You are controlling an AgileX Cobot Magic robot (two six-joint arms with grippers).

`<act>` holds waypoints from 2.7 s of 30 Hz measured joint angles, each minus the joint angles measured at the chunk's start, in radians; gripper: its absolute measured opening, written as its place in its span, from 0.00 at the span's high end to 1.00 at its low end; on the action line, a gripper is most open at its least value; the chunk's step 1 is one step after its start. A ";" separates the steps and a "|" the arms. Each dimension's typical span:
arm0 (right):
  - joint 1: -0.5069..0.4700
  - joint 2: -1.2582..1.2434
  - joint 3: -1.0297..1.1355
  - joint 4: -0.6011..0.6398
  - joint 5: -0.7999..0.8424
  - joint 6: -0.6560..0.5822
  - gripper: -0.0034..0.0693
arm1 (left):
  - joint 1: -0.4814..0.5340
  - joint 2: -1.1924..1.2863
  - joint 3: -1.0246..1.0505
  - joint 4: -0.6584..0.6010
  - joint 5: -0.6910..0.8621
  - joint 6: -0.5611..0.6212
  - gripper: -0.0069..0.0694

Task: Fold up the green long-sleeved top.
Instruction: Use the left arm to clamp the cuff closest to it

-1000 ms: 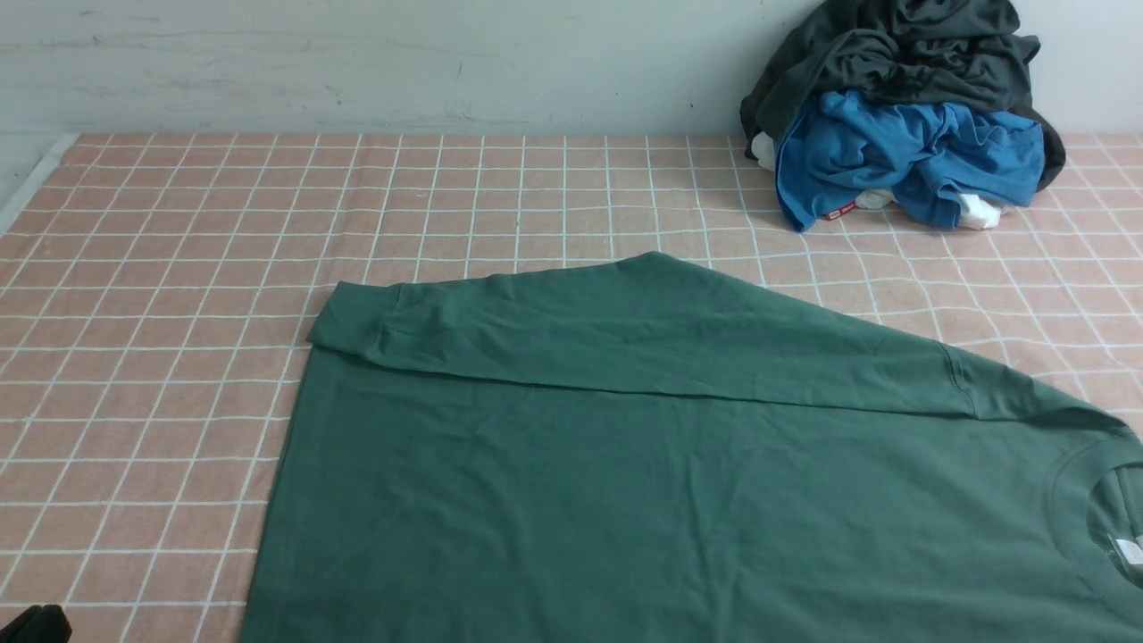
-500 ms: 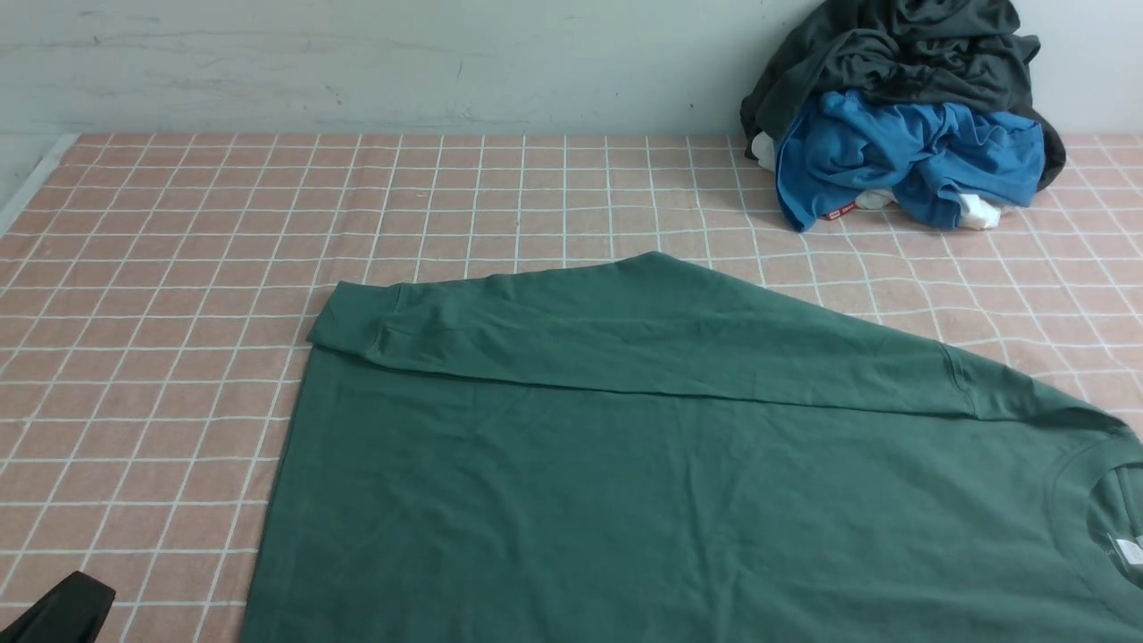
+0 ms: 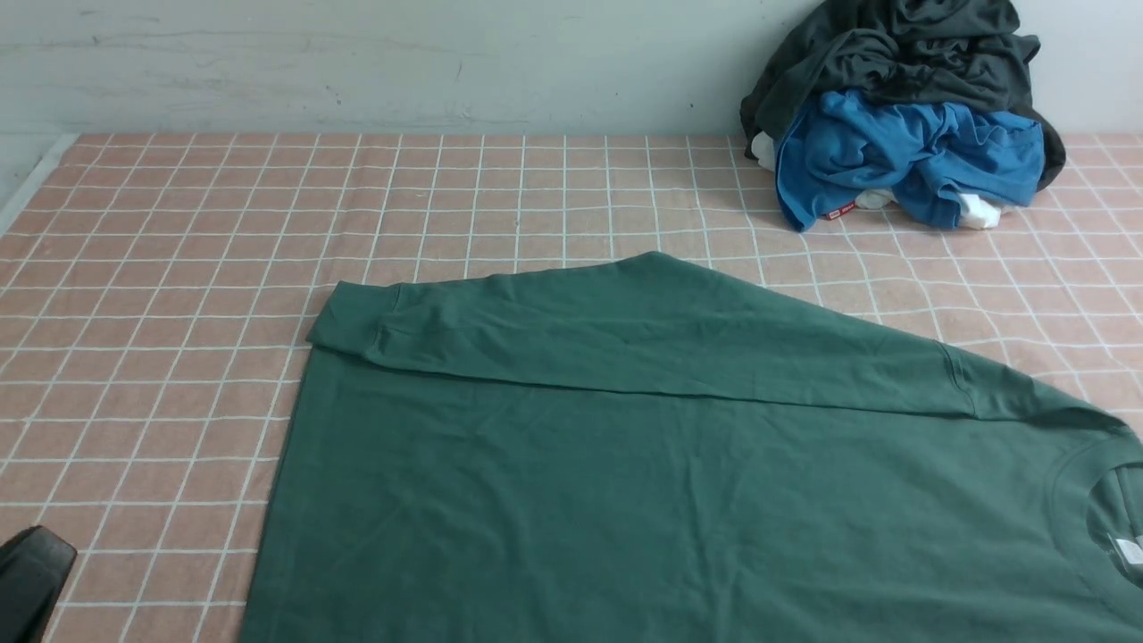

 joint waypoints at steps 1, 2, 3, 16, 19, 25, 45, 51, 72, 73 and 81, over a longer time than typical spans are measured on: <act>0.000 0.013 -0.014 -0.001 -0.003 -0.034 0.97 | 0.000 0.009 -0.022 0.000 0.017 0.040 0.91; 0.000 0.039 -0.039 -0.007 -0.009 -0.064 0.97 | 0.000 0.033 -0.049 0.000 0.042 0.086 0.91; 0.000 0.067 -0.062 -0.015 -0.013 -0.086 0.97 | 0.000 0.065 -0.071 0.002 0.061 0.118 0.91; 0.022 0.719 -0.690 -0.416 0.551 -0.275 0.97 | -0.014 0.658 -0.583 0.452 0.642 0.205 0.91; 0.080 0.811 -0.755 -0.470 0.688 -0.240 0.97 | -0.084 0.743 -0.637 0.544 0.745 0.174 0.91; 0.287 0.917 -0.779 -0.609 0.896 -0.169 0.97 | -0.320 0.902 -0.643 0.664 0.889 0.117 0.87; 0.447 0.902 -0.776 -0.791 0.933 -0.041 0.97 | -0.403 1.408 -0.563 0.721 0.622 0.045 0.36; 0.466 0.902 -0.776 -0.782 0.933 -0.041 0.97 | -0.403 1.501 -0.563 0.703 0.605 0.065 0.36; 0.487 0.901 -0.776 -0.780 0.934 -0.049 0.97 | -0.403 1.560 -0.566 0.642 0.583 0.153 0.87; 0.487 0.901 -0.776 -0.780 0.934 -0.049 0.97 | -0.403 1.560 -0.579 0.641 0.606 0.153 0.87; 0.487 0.901 -0.776 -0.780 0.934 -0.053 0.97 | -0.403 1.522 -0.795 0.660 0.778 0.153 0.87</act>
